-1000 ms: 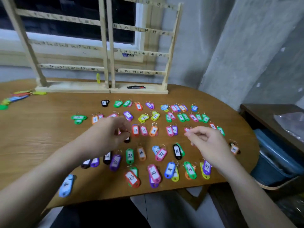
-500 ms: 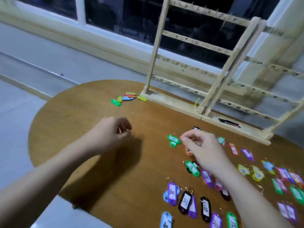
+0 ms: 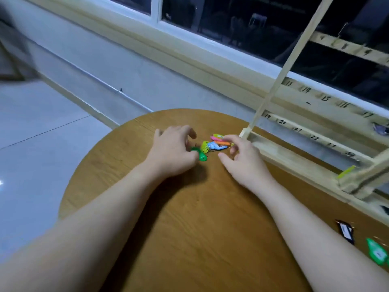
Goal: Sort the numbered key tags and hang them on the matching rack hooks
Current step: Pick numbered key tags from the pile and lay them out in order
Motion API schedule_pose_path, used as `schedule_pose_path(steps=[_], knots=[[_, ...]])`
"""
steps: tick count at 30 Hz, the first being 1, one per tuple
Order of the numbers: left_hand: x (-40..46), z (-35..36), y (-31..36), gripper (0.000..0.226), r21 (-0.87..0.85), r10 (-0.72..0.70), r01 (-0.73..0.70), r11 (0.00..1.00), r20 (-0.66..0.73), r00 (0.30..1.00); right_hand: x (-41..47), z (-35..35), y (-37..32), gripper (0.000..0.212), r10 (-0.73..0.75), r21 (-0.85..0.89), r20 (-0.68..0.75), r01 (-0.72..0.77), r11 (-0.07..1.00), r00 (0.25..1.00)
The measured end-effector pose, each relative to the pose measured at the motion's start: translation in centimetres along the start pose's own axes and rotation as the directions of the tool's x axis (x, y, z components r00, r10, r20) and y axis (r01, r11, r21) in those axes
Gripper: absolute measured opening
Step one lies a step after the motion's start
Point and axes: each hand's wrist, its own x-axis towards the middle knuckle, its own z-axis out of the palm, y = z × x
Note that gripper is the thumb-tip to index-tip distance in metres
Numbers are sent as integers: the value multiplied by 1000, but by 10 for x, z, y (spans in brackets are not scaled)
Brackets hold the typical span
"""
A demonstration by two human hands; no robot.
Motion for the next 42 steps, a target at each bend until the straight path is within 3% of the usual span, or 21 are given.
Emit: schedule_pose_path(steps=[3,9,13,18,21,28,32,39,42], knots=[[4,6,-14,51,75,51,-52,996,23,998,10,17,8,39,-78,-45,-20,77,996,997],[8,9,-25,37,119,168,-173,978,46,985,6,27,7,34,-12,-235,-94,-10,972,995],[10,12,-25,18,112,246,-251,961,58,967,4,27,4,33,16,-230,-91,-36,973,996],[12,10,-26,13,59,269,-273,960,69,961,3,26,0,35,-15,-179,-141,-10,984,990],[14,10,-27,15,21,266,-267,963,42,963,2,25,-3,42,-1,-206,-170,-35,978,986],[21,9,-32,44,-46,235,-232,972,64,970,6,25,-1,46,92,-212,-150,-123,969,984],[24,8,-33,31,-51,191,-187,981,69,979,10,26,4,40,114,-206,-151,-144,968,982],[27,9,-33,19,44,161,-165,985,77,984,16,29,14,13,45,-99,-240,-71,993,970],[26,9,-32,12,37,155,-158,987,75,985,17,32,19,13,15,-89,-248,-39,995,969]])
